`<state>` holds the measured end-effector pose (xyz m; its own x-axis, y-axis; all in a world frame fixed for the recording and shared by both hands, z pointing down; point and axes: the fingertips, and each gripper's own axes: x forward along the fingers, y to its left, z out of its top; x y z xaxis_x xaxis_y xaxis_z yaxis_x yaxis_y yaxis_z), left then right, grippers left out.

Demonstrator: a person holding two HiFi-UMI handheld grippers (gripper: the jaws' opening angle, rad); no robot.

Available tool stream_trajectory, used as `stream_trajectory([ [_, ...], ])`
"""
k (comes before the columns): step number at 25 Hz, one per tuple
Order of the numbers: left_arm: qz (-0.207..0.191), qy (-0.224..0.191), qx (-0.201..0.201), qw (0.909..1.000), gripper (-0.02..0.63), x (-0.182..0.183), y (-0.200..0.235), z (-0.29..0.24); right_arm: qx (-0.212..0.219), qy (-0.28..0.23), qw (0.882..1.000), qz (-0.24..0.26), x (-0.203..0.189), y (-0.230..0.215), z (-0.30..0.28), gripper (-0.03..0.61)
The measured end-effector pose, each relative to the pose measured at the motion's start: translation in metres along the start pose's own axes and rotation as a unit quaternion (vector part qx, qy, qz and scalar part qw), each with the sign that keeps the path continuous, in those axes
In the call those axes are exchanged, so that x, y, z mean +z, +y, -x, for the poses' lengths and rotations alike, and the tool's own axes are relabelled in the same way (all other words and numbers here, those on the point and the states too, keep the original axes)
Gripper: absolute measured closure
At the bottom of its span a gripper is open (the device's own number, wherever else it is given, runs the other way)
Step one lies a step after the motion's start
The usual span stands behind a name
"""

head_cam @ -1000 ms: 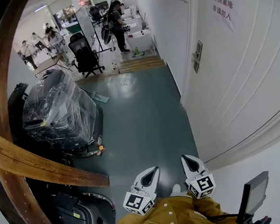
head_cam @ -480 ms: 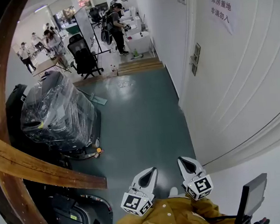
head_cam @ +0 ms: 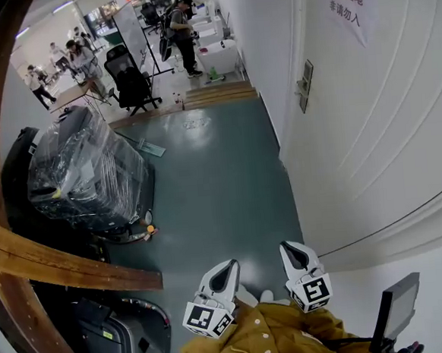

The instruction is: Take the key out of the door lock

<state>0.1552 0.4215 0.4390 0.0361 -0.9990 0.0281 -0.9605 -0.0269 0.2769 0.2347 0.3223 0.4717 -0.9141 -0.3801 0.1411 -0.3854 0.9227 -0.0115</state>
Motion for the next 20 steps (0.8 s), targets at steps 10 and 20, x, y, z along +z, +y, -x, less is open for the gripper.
stream_trajectory([
  [10,0.011,0.011,-0.008,0.9999,0.614,0.005,0.056,-0.091,-0.021,0.023,0.999,-0.012,-0.008,-0.067,-0.077,0.555],
  [20,0.013,0.009,-0.046,0.9988,0.614,0.074,0.213,-0.222,-0.093,0.018,0.995,-0.03,0.027,-0.151,-0.257,0.557],
])
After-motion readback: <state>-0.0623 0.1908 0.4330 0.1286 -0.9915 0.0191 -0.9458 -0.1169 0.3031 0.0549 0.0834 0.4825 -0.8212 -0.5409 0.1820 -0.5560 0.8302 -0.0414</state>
